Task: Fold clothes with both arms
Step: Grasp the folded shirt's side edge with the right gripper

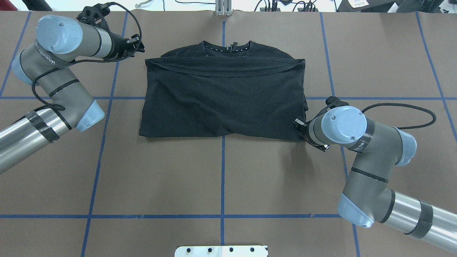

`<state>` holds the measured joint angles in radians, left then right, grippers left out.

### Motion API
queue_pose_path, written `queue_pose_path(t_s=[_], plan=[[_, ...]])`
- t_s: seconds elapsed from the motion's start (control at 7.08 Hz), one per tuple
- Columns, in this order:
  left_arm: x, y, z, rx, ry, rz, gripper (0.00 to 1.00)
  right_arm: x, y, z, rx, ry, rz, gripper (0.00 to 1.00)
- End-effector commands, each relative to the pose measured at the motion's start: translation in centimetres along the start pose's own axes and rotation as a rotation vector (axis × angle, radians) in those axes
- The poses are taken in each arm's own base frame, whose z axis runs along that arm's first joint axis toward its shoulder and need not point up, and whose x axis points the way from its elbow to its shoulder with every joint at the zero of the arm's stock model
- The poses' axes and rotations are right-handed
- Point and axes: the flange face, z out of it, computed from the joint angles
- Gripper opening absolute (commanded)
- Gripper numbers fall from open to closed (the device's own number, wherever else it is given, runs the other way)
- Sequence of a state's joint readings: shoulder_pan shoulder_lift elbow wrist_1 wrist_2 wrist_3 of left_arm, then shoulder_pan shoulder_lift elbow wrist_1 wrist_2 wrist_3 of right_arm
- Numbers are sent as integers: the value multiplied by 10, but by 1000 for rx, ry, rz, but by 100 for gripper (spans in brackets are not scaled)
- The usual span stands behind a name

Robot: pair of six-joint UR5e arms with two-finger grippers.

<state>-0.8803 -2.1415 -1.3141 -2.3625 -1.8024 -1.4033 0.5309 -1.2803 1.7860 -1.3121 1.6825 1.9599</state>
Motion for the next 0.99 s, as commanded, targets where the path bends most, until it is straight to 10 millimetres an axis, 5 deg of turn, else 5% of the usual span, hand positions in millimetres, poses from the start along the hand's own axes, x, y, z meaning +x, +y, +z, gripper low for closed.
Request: queue_pose_path(t_s=[0.0, 0.71, 0.85], plan=[[-2, 0, 0, 0, -3, -1, 47, 0, 0, -1, -4, 0, -3, 0], [-6, 0, -1, 0, -2, -2, 47, 16, -3, -20, -9, -15, -13, 0], [-6, 0, -1, 1, -4, -4, 47, 12, -3, -15, -2, -12, -12, 46]])
